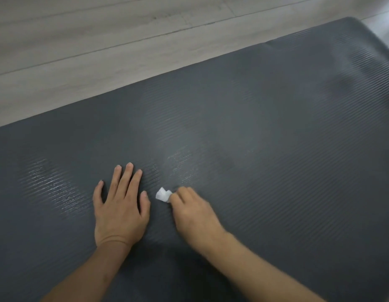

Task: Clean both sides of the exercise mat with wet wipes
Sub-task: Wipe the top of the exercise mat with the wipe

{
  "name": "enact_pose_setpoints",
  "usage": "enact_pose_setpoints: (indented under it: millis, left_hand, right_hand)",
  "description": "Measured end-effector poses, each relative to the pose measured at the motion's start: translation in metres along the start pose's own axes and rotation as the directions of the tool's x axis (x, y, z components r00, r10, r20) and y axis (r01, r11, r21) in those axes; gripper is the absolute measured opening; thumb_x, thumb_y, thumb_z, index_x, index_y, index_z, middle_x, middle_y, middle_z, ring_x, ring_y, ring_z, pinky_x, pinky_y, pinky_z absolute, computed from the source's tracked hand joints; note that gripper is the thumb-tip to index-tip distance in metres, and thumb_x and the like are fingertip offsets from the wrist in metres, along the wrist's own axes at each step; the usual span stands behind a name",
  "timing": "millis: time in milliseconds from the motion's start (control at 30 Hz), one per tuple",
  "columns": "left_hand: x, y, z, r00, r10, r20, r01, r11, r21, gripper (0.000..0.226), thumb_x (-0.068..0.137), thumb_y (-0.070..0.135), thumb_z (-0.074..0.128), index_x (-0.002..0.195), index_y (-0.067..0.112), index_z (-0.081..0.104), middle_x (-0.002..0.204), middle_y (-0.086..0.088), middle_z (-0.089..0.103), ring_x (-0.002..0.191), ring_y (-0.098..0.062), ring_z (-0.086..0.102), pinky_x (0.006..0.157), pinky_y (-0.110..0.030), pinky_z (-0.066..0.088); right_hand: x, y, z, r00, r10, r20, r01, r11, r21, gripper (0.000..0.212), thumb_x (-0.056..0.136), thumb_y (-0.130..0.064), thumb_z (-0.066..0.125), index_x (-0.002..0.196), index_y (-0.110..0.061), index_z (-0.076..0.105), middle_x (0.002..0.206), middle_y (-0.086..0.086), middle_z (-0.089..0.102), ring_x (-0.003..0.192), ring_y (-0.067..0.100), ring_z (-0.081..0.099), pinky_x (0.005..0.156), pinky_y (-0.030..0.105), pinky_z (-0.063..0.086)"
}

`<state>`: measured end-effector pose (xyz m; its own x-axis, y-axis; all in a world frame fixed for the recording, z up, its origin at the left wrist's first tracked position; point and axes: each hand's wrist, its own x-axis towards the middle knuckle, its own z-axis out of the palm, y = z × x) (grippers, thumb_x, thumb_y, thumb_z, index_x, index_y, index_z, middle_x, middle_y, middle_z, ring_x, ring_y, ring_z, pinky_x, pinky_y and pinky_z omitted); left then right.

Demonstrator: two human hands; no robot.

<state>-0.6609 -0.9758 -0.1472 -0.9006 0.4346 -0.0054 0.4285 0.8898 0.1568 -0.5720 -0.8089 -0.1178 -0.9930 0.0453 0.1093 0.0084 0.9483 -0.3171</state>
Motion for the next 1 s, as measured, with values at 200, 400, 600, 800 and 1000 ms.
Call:
enact_pose_setpoints:
  millis: [200,400,600,800,1000]
  left_hand:
    - [0.001,0.002,0.000,1.000,-0.001,-0.014,0.001,1.000,-0.009,0.061,0.103,0.041,0.027,0.155,0.016,0.044,0.168,-0.001,0.030,0.158,-0.018,0.018,0.125,-0.056,0.017]
    - [0.001,0.001,-0.002,1.000,0.004,-0.004,-0.004,1.000,-0.007,0.061,0.102,0.041,0.028,0.156,0.016,0.043,0.169,-0.001,0.028,0.159,-0.018,0.017,0.125,-0.056,0.016]
    - [0.001,0.002,-0.002,1.000,0.009,-0.018,-0.010,1.000,-0.015,0.060,0.103,0.041,0.029,0.155,0.015,0.043,0.168,-0.002,0.029,0.158,-0.020,0.019,0.124,-0.057,0.017]
    - [0.001,0.004,-0.002,1.000,0.006,-0.020,-0.007,1.000,-0.007,0.060,0.102,0.041,0.029,0.155,0.015,0.044,0.168,-0.002,0.030,0.158,-0.020,0.019,0.124,-0.057,0.017]
    - [0.000,0.003,-0.002,1.000,0.010,-0.012,-0.010,1.000,0.010,0.061,0.103,0.042,0.027,0.156,0.015,0.042,0.169,-0.002,0.028,0.159,-0.020,0.017,0.124,-0.057,0.017]
  right_hand:
    - [0.038,0.200,-0.073,0.755,0.548,-0.360,-0.611,0.787,-0.084,0.010,0.089,-0.004,0.047,0.079,-0.002,0.050,0.084,0.024,0.054,0.074,0.043,0.054,0.063,0.051,0.047]
    - [0.003,0.017,-0.004,0.940,0.307,-0.149,-0.310,0.951,-0.004,0.011,0.081,-0.002,0.053,0.088,-0.007,0.059,0.082,0.010,0.054,0.074,0.030,0.052,0.062,0.039,0.045]
    - [0.015,0.137,-0.048,0.940,0.297,-0.168,-0.320,0.938,-0.132,0.014,0.087,-0.002,0.057,0.080,-0.011,0.049,0.082,0.014,0.051,0.074,0.033,0.050,0.066,0.045,0.041]
    - [0.012,0.111,-0.040,0.772,0.543,-0.331,-0.580,0.815,-0.016,0.009,0.088,-0.006,0.046,0.082,-0.005,0.053,0.083,0.016,0.054,0.074,0.036,0.052,0.064,0.042,0.042]
    - [-0.027,0.033,-0.017,0.996,0.072,-0.048,-0.072,0.997,-0.011,0.014,0.085,-0.007,0.063,0.084,-0.014,0.050,0.084,0.004,0.050,0.074,0.023,0.047,0.061,0.037,0.044]
